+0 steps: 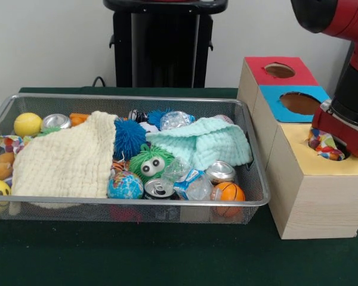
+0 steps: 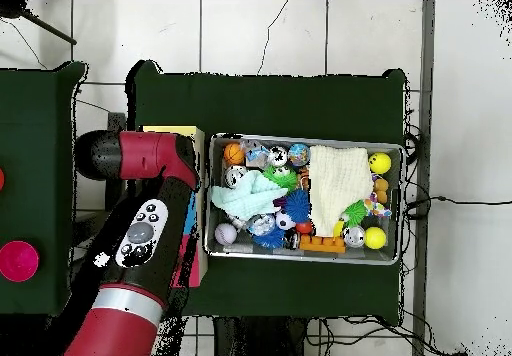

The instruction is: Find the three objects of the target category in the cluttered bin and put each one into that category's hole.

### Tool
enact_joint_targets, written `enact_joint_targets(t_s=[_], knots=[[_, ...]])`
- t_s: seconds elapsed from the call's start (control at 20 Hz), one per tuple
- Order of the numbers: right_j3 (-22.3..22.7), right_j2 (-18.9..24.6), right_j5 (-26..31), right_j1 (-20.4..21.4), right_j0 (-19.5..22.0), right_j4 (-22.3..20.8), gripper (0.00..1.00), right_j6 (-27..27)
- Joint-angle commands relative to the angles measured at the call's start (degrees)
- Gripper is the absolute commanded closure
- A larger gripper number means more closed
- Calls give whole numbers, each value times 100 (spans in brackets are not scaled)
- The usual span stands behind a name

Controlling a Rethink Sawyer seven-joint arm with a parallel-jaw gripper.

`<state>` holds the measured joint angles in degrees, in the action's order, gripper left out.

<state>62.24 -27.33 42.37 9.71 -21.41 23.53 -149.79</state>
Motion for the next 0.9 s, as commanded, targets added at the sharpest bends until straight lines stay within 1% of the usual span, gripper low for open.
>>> enact_joint_targets(t_s=[0.05,0.2,0.3,0.45,0.5,0.8,0.9], knots=[[362,637,-633,-867,23,336,0,-1599],[454,726,-567,-749,92,481,0,-1603],[413,654,-335,-696,115,444,0,-1518],[385,620,-280,-689,136,381,0,-1377],[395,623,-296,-680,142,364,100,-1333],[485,693,-416,-628,176,388,100,-1233],[446,667,-383,-631,183,336,100,-1146]])
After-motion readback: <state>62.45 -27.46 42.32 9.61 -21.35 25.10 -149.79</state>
